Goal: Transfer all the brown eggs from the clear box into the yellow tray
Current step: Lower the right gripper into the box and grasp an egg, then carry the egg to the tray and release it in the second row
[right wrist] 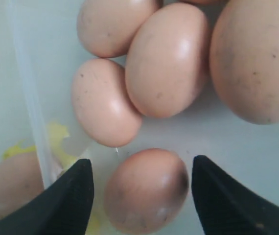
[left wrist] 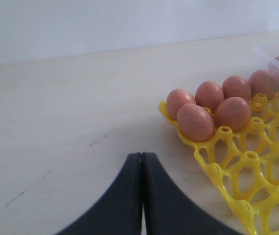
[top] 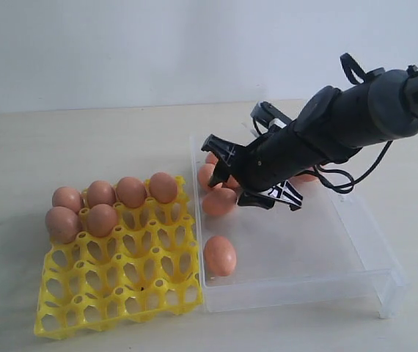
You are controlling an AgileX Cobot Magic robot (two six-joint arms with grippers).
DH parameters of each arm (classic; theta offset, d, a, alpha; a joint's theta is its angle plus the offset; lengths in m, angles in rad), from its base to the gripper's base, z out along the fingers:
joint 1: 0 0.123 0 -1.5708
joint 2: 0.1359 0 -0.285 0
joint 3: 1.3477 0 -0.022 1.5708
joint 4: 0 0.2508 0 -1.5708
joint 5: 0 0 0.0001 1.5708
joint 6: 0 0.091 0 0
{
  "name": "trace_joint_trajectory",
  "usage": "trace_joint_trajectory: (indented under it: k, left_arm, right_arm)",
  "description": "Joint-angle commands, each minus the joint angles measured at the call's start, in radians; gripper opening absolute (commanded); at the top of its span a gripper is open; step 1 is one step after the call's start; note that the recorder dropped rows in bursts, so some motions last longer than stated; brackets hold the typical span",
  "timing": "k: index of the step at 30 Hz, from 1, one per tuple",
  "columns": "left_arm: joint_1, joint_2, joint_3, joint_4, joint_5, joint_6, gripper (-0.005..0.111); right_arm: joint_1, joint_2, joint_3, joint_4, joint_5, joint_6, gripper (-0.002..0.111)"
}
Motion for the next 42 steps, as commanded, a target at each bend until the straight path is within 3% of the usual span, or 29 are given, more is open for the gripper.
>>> trace_joint_trajectory:
  k: [1,8,13,15,20,24,28,34,42]
  left_arm:
    - [-0.004,-0.006,-0.004,-0.001,-0.010,-0.003,0.000]
    - [-0.004,-0.006,-0.004,-0.001,-0.010,-0.003,0.000]
    - [-0.004,-0.006,-0.004,-0.001,-0.010,-0.003,0.000]
    - [-0.004,-0.006,-0.004,-0.001,-0.010,-0.003,0.000]
    - [-0.004,-0.006,-0.004,-0.001,-0.010,-0.003,0.000]
    - [-0.004,-0.006,-0.004,-0.001,-0.010,-0.003,0.000]
    - [-0.004,-0.006,-0.004,-0.001,-0.010,-0.003,0.000]
    - [-0.004,-0.006,-0.004,-0.001,-0.010,-0.003,0.000]
    - [-0.004,-0.006,-0.004,-0.001,-0.010,-0.003,0.000]
  right_arm:
    - [-0.004,0.040,0.001,0.032,-0.011,-0.029,0.058]
    - [-0.004,0.064,0.001,0.067,-0.052,-0.048,0.057]
    - [-0.004,0.076,0.001,0.070,-0.056,-0.056,0.050]
    - [-0.004,0.078,0.001,0.070,-0.060,-0.075,0.040]
    - [-0.004,0.078,0.001,0.065,-0.066,-0.129,0.000]
    - [-0.004,0.068,0.001,0.029,-0.068,-0.146,0.000]
    - [0.016,-0.036,0.001,-0.127,-0.126,-0.148,0.000]
    - [0.205,-0.183,0.001,-0.455,-0.315,-0.148,0.000]
    - [0.370,-0.085,0.001,-0.631,-0.526,-0.146,0.000]
